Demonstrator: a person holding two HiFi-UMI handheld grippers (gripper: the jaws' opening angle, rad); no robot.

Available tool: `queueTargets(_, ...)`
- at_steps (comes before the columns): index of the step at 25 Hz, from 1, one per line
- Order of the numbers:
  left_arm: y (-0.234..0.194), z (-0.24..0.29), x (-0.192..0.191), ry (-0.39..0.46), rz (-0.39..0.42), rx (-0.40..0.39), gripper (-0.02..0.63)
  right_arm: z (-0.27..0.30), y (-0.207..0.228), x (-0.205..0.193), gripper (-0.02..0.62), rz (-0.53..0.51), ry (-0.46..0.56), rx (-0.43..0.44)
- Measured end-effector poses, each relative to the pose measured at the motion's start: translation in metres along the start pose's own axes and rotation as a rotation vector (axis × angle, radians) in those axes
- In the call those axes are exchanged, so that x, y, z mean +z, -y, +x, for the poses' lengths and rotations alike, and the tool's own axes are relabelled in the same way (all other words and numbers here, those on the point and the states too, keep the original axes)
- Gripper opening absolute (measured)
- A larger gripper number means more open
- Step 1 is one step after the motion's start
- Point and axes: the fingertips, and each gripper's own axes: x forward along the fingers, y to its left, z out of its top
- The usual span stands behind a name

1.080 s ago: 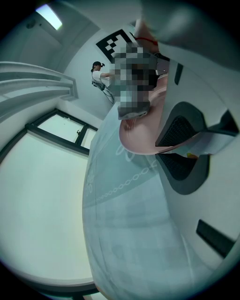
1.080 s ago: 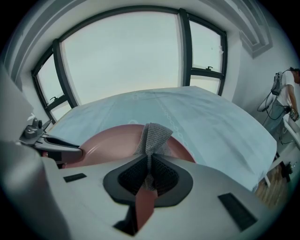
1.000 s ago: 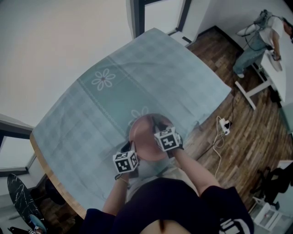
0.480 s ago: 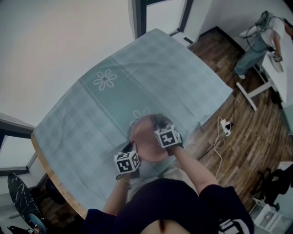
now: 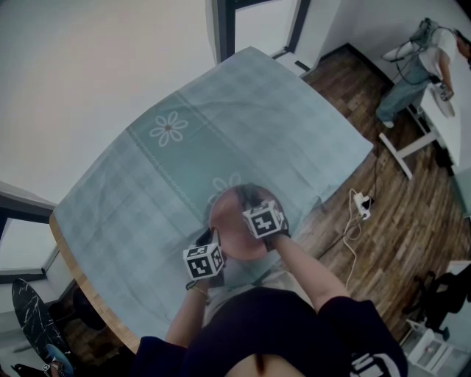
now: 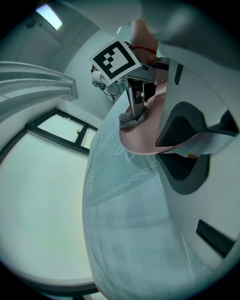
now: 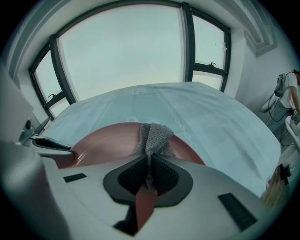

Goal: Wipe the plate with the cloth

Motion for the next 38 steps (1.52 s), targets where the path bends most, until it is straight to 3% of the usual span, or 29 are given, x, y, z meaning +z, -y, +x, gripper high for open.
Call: queueTargets(38, 0.0, 0.002, 0.0, 0.001, -0.009, 0.0, 0.058, -0.014, -0.099, -0.02, 0.032, -0.185, 0.01, 0.209)
